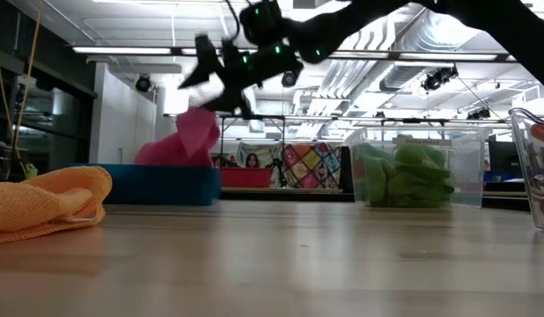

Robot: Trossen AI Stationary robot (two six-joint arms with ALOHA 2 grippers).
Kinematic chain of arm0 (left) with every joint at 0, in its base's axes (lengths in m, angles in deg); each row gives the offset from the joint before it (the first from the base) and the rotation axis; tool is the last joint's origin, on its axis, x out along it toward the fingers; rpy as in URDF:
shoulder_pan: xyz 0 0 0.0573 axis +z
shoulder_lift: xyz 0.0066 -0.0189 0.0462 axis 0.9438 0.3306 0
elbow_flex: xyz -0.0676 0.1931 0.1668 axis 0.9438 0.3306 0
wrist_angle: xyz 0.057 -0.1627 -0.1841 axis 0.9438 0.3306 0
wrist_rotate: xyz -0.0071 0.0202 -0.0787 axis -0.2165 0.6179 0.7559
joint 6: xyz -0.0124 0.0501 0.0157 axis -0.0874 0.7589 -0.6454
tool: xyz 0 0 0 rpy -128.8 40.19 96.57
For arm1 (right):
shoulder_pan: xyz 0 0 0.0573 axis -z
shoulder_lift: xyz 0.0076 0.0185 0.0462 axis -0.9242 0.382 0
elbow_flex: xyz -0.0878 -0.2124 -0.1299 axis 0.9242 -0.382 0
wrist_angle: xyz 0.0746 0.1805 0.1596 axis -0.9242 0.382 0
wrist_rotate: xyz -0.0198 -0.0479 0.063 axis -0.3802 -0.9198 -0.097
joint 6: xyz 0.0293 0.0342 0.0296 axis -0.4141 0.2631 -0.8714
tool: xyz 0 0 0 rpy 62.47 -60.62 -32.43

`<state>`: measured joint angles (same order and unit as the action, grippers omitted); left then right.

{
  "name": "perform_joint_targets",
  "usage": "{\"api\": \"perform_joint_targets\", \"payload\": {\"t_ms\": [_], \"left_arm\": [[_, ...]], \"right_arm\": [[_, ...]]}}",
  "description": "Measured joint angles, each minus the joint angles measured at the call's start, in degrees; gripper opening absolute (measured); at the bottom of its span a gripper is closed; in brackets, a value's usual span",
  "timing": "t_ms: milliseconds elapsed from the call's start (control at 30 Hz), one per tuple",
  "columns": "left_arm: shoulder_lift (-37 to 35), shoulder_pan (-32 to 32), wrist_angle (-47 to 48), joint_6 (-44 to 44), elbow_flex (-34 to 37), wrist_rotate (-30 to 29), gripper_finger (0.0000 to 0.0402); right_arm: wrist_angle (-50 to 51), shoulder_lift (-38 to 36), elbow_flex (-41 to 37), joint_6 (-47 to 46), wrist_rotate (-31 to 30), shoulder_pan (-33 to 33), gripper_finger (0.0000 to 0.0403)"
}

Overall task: Sort microfiber towel by color & place in baskets
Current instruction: Put the pink towel into blue bin

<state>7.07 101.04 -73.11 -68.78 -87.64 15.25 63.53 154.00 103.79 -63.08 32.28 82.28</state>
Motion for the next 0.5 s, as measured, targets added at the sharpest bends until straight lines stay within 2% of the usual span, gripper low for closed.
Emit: {"api": "perform_joint_targets", "payload": {"t_ms": [100,300,433,500], "left_arm": [[-0.36,0.0,-0.02,2.03,0.0,-0.1,0.0168],[-0.48,0.0,0.03,2.44,-0.02,-0.14,0.0168],[-0.52,0.0,0.0,3.75,-0.02,-0.55,0.0168],[-0.51,0.0,0.03,4.41,-0.02,-1.14,0.0168]], "right_arm": [[0.22,-0.04,4.18,2.94,1.68,0.0,0.0303],[5.96,-0.12,10.57,8.79,0.63,0.04,0.031],[1.99,-0.16,11.79,6.65,4.66,0.28,0.0311],[7.0,-0.12,11.8,3.71,3.22,0.65,0.0311]]}}
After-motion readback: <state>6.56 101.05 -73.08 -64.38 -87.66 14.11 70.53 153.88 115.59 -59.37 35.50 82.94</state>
